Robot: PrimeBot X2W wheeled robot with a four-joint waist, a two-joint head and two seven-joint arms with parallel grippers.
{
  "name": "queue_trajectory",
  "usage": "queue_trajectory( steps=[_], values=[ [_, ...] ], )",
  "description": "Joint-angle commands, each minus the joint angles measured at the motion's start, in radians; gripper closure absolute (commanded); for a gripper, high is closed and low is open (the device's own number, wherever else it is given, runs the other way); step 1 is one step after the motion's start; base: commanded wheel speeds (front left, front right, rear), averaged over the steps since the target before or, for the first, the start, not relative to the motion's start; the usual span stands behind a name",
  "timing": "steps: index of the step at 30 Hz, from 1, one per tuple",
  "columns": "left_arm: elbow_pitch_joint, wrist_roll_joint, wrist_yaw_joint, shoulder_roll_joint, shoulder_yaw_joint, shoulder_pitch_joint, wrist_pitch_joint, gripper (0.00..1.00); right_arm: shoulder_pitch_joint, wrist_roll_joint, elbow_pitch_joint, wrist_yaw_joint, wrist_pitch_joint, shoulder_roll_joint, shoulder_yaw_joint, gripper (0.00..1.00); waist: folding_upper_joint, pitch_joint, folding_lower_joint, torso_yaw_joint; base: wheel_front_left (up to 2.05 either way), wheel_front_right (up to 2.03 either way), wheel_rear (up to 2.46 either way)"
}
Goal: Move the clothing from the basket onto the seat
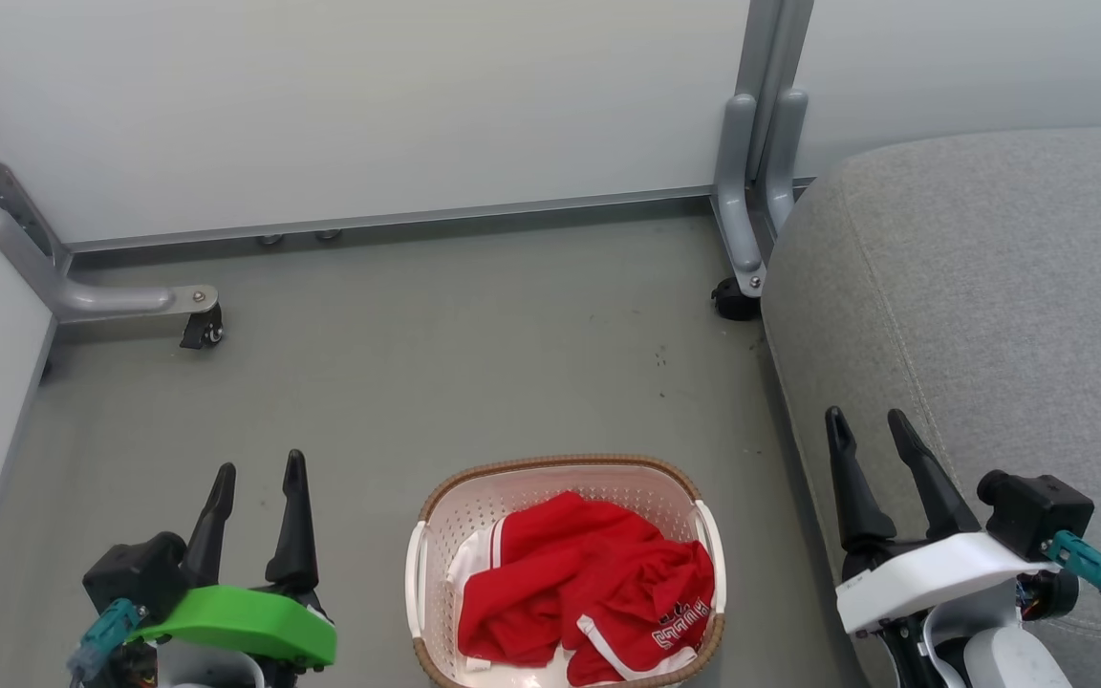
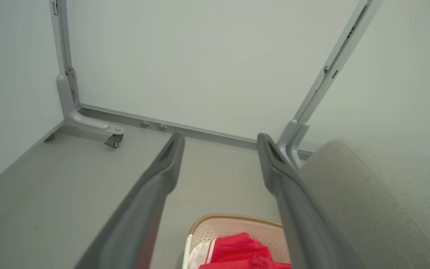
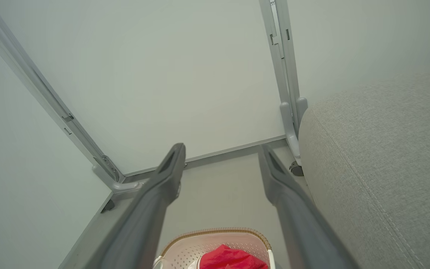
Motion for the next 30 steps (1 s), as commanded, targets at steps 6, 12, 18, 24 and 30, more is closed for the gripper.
queue_trajectory(
  steps=[6,12,18,24,30],
  values=[
    [0.004,0.073,0.002,0.003,-0.006,0.006,-0.022,0.00,0.011,-0.053,-0.007,0.000,0.002,-0.003,0.007,0.00,0.0000,-0.001,0.0000,0.000,0.00,0.00,0.00],
    [0.010,0.120,0.002,0.002,-0.007,0.009,-0.033,0.00,0.011,-0.088,-0.008,0.000,0.000,-0.003,0.013,0.00,0.0000,-0.001,0.0000,-0.001,0.00,0.00,0.00],
    [0.015,0.167,0.000,0.000,-0.010,0.009,-0.046,0.00,0.017,-0.122,-0.006,0.000,-0.010,-0.004,0.016,0.00,0.0000,-0.003,0.0000,-0.001,0.00,0.00,0.00],
    [0.020,0.210,-0.001,-0.001,-0.012,0.014,-0.057,0.00,0.018,-0.157,-0.005,0.001,-0.018,-0.004,0.022,0.00,0.0000,-0.005,0.0000,-0.002,0.00,0.00,0.00],
    [0.027,0.241,-0.004,-0.001,-0.014,0.018,-0.068,0.00,0.022,-0.186,-0.002,0.001,-0.025,-0.004,0.027,0.00,0.0000,-0.007,0.0000,-0.005,0.00,0.00,0.00]
  ],
)
